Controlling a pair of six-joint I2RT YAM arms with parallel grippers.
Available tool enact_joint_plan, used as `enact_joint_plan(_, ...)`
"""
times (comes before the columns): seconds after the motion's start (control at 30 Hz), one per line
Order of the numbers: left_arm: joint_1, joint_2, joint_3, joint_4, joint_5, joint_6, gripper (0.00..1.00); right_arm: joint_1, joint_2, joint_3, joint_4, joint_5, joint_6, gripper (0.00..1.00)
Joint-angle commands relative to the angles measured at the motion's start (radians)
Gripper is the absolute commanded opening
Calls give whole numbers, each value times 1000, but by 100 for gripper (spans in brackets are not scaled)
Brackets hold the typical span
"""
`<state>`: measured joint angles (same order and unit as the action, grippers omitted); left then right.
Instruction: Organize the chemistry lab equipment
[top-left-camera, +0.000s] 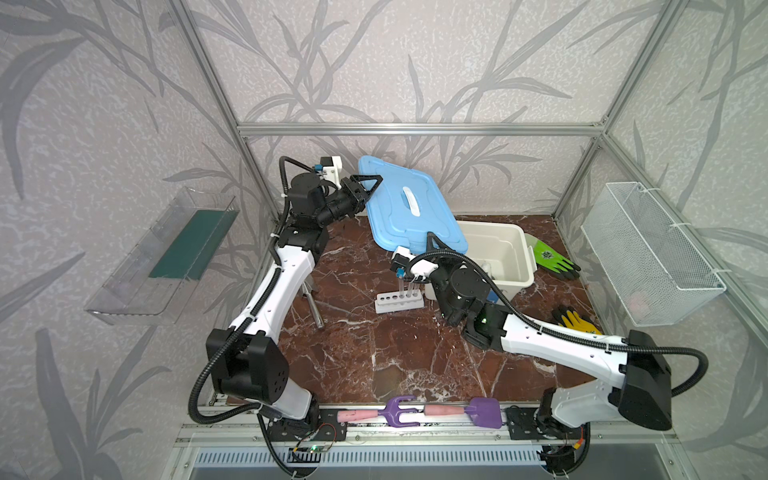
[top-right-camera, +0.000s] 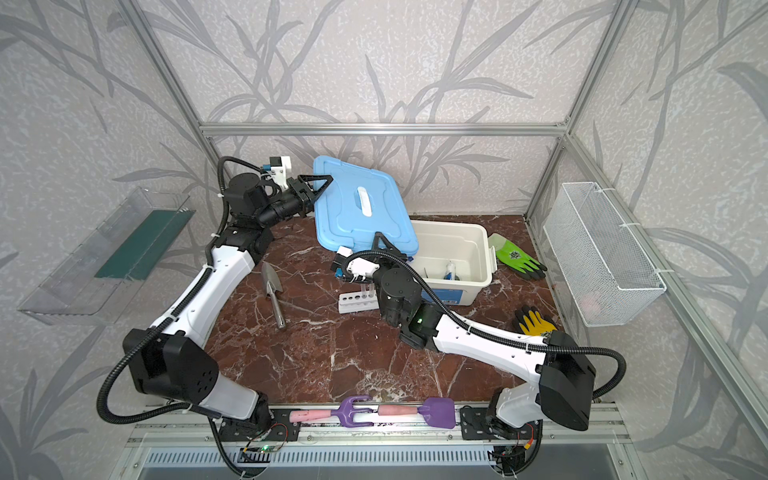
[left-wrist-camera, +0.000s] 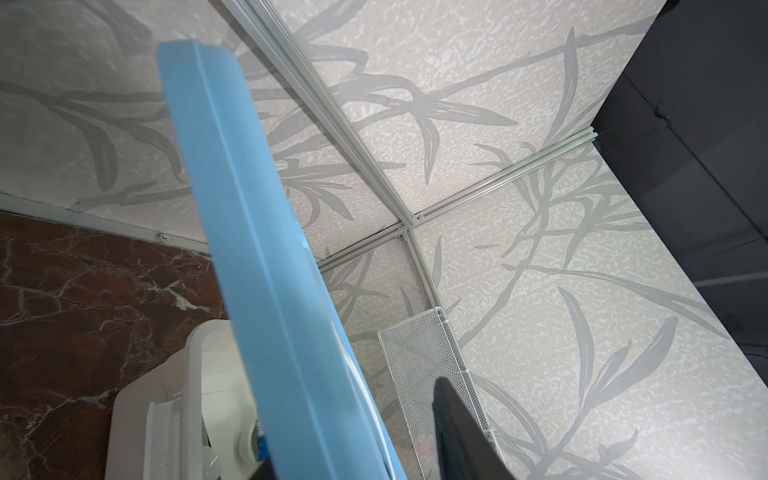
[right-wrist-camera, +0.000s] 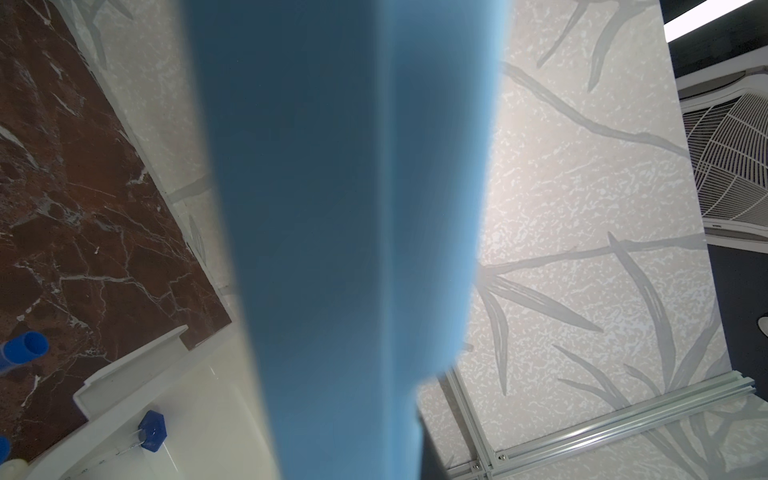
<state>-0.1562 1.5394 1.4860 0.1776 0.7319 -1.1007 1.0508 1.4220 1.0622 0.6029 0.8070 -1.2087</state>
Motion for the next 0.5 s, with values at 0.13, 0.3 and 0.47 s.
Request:
enact_joint_plan(0.13, -11, 18, -4, 165, 58, -20, 24, 10, -11, -6, 52, -7, 60, 24)
enact_joint_plan(0.3, -11, 54, -2, 266, 81, -87, 6, 10, -3, -2, 59, -11, 61, 26)
enact_joint_plan(0.47, -11, 60, -2, 278, 88, -90, 2, 10, -9, -5, 60, -8, 55, 27)
